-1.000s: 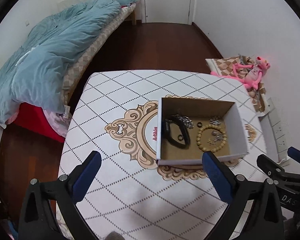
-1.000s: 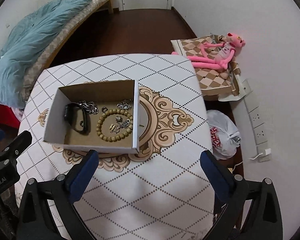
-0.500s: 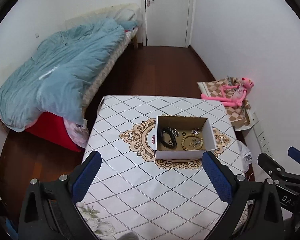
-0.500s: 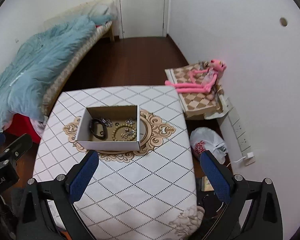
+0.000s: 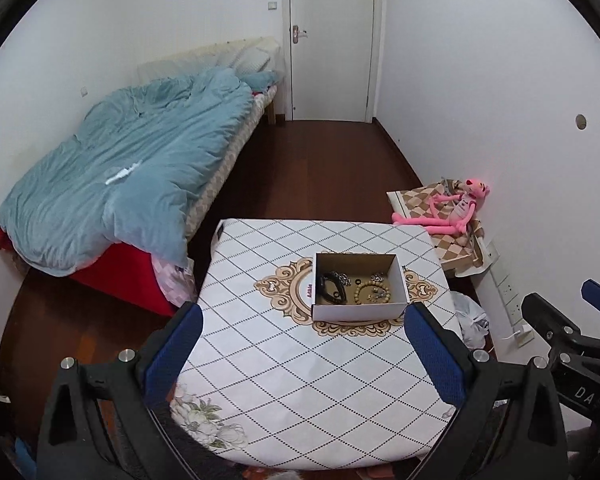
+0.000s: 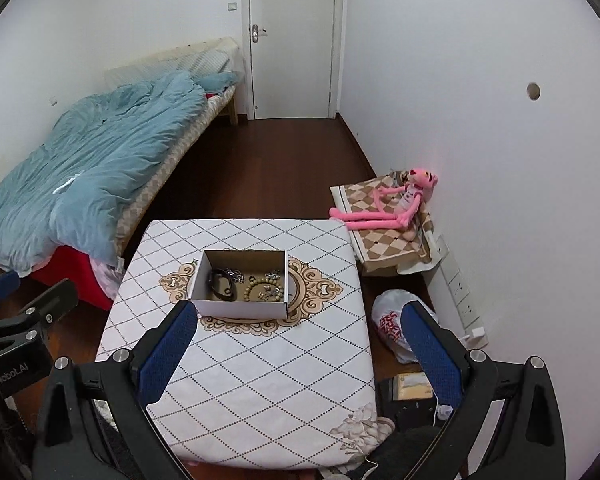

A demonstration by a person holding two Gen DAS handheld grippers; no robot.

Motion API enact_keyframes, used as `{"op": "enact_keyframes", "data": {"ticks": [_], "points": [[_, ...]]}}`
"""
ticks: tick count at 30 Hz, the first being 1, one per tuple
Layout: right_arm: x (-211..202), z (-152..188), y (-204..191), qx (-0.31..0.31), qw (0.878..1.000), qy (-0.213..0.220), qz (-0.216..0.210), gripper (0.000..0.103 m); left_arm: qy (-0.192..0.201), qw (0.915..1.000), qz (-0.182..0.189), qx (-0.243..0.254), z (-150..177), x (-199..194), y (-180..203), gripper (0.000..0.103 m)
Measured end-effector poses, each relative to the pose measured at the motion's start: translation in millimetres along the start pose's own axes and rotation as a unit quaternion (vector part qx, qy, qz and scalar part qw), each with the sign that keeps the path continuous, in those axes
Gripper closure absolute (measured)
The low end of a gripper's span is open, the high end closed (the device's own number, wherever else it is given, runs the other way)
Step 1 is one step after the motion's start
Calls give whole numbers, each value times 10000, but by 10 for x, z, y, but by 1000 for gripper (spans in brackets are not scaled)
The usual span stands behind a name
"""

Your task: Organize jewelry

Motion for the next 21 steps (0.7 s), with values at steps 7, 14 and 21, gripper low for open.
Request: {"op": "enact_keyframes", "data": {"ticks": [7, 14, 21], "points": [[-87, 1, -37, 25, 9999, -104, -41, 0, -111, 9999, 27, -34, 34, -7, -11, 0], [117, -139, -39, 93, 9998, -168, 62, 0, -290, 9994, -7, -162, -46, 202, -45, 0], [502, -244, -31, 132, 9990, -352, 227, 0, -519, 9986, -43, -131, -131, 516, -29, 0]]}}
Point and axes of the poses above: each gripper's, at about its wrist camera, not at the fingertips, and x roughly the way its jaws point, y to its right, z to its underside, the point moved 9 cm from there along x, roughly the way its jaws point, and after that the axes turned 14 degrees about x, right-handed, at the moved point
